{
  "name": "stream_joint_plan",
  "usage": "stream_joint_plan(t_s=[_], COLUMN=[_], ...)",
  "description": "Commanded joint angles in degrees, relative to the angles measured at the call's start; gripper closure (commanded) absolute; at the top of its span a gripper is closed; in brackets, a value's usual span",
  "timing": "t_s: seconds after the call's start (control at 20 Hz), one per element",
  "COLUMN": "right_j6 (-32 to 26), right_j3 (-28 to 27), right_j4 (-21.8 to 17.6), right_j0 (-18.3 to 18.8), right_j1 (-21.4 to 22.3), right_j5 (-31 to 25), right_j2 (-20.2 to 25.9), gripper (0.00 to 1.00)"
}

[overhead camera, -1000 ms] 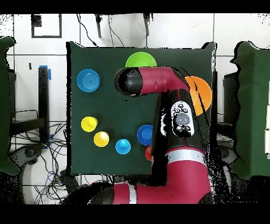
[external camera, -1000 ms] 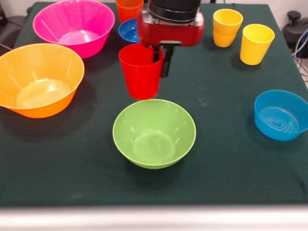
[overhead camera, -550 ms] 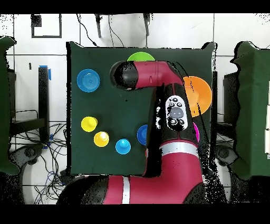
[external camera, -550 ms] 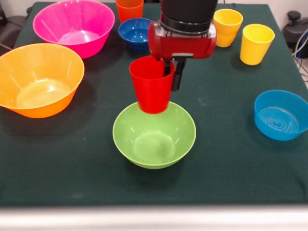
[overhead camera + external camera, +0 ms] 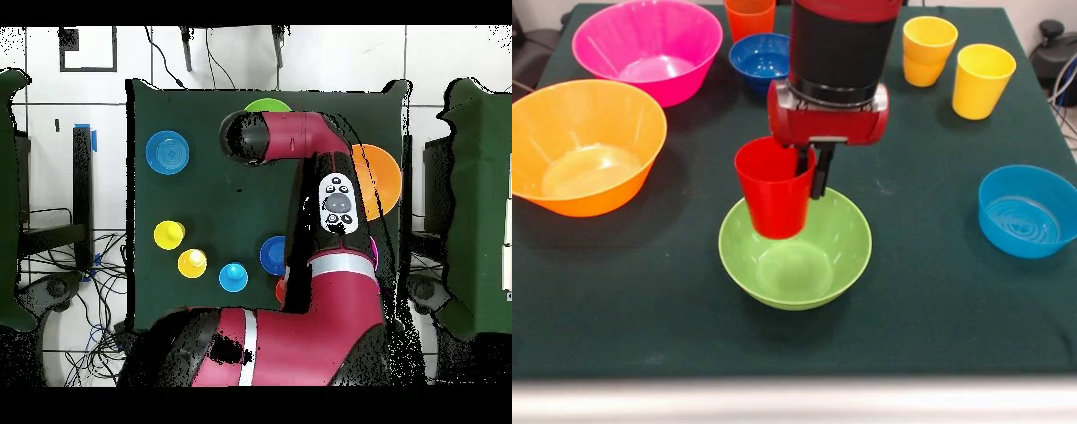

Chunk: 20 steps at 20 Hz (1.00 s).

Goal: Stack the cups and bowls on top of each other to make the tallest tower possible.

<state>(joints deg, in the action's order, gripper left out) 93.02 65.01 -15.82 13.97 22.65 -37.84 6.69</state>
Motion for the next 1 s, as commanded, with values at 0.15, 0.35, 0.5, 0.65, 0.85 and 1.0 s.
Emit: stream_joint_plan(t_s=[0.15,0.35,0.5,0.65,0.85,1.0], right_j6=[1.9,2.9,3.8,4.3,4.4,3.9], right_j3=[-1.9,-1.0,-2.2,-2.1,-2.4,-3.5], right_j4=[-0.4,0.3,0.8,0.8,0.6,0.7], right_j0=[1.4,1.0,0.3,0.1,-0.2,-0.4], right_j1=[-3.9,-3.4,-4.2,-4.6,-5.1,-5.2], right_j5=[-2.6,-1.6,-2.0,-1.4,-0.8,-1.5], right_j2=[1.7,2.2,2.3,2.2,2.0,2.2], gripper=[1.00,1.00,1.00,1.00,1.00,1.00])
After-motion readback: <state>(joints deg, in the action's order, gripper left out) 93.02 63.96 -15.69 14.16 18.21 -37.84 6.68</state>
